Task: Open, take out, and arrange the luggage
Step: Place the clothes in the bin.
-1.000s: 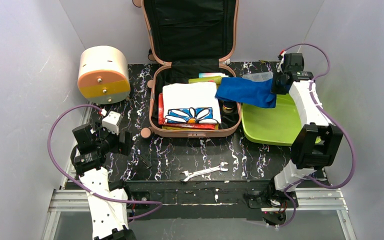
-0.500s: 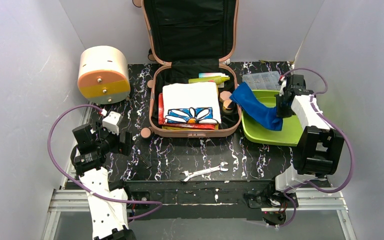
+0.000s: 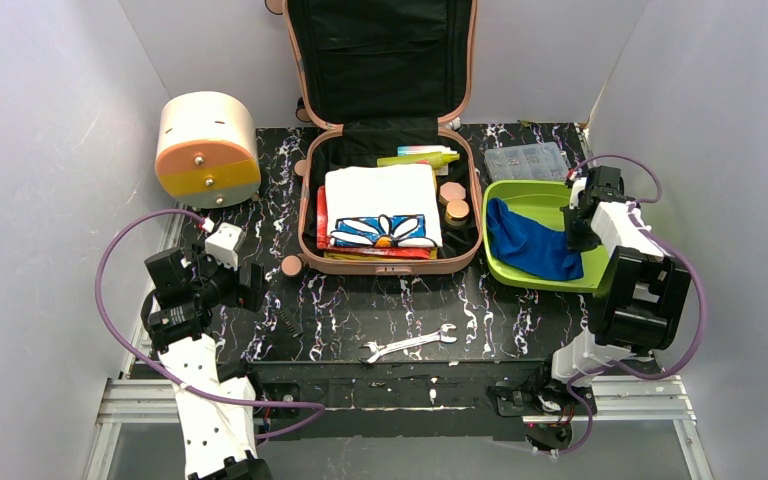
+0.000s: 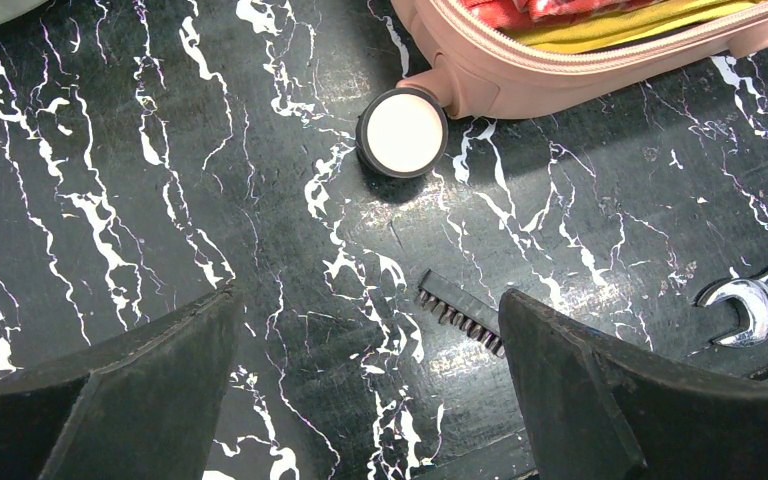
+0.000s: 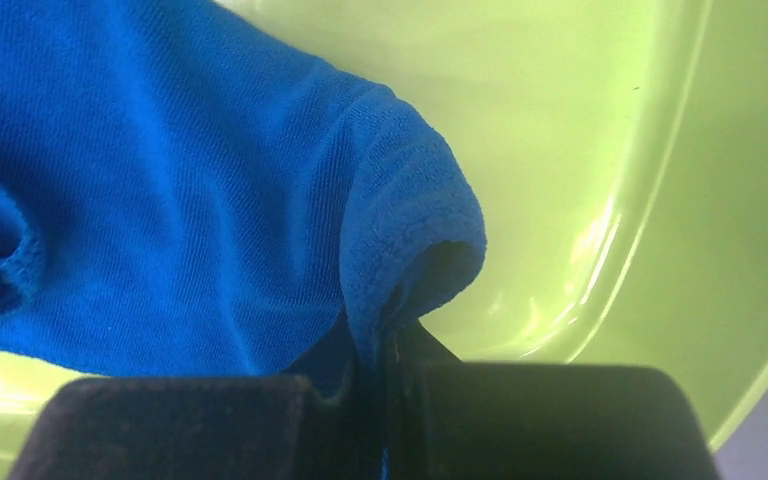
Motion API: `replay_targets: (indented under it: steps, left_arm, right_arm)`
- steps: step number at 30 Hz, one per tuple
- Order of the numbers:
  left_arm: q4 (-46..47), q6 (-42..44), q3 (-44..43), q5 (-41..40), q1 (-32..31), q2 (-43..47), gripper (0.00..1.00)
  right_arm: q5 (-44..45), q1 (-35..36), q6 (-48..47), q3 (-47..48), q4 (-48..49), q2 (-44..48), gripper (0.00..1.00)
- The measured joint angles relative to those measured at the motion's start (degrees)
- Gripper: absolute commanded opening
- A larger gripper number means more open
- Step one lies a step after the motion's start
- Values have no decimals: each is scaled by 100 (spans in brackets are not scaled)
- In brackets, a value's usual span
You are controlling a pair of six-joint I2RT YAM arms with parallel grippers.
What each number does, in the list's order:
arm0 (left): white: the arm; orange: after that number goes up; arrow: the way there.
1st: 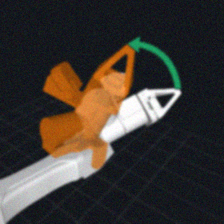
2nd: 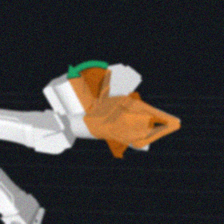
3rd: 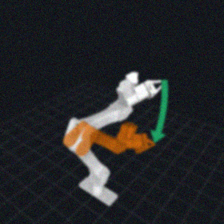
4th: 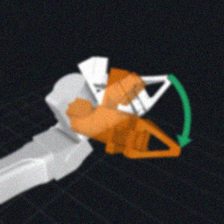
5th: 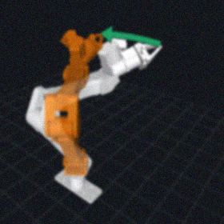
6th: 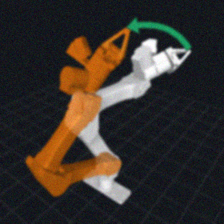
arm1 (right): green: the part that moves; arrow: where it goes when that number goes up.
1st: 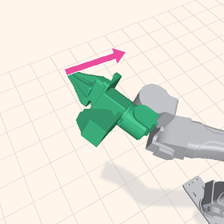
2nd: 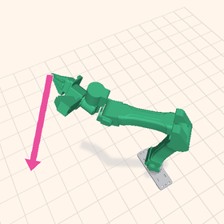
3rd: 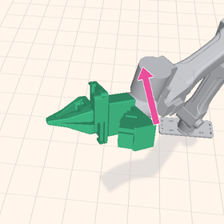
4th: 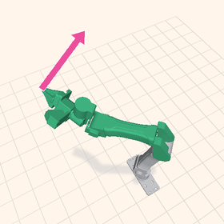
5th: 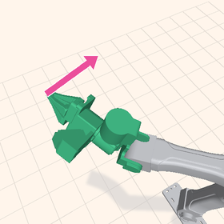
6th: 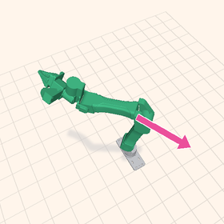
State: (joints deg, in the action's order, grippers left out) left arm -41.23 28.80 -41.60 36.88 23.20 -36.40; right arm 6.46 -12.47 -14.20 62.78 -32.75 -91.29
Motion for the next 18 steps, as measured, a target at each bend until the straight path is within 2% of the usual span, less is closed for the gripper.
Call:
replay_targets:
  steps: [18]
  left_arm:
    - [-4, 13, 0, 7, 0, 0, 98]
  right_arm:
    - [289, -166, -407, 673, 776, -284, 1]
